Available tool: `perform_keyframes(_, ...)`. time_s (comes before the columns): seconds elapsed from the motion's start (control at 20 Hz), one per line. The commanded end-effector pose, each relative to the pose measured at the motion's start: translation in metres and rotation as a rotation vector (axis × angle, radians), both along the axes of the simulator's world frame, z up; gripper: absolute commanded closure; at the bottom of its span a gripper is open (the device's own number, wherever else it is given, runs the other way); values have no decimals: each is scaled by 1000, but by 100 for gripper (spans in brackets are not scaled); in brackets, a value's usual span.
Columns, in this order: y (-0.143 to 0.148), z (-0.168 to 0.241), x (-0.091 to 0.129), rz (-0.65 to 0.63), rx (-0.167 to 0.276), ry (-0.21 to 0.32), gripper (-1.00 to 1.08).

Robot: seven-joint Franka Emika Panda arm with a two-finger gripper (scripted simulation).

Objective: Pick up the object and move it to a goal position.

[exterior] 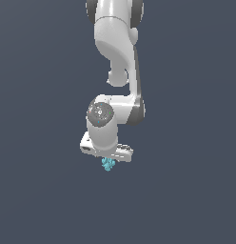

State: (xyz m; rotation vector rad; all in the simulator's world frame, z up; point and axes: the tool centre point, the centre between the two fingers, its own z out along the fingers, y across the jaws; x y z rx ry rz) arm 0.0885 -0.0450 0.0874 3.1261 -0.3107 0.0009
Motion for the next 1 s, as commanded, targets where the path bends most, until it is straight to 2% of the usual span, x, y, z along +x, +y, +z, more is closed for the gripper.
perform_keyframes(0.0,0,-7,0,0,0,1,-92)
perform_keyframes(0.35,0,-43,-1,-1,0,1,-92)
perform_keyframes(0.65,0,-48,1,-1,0,1,-92)
perform_keyframes(0.7,0,-48,1,-1,0,1,108)
perform_keyframes(0.95,0,-48,1,-1,0,1,108)
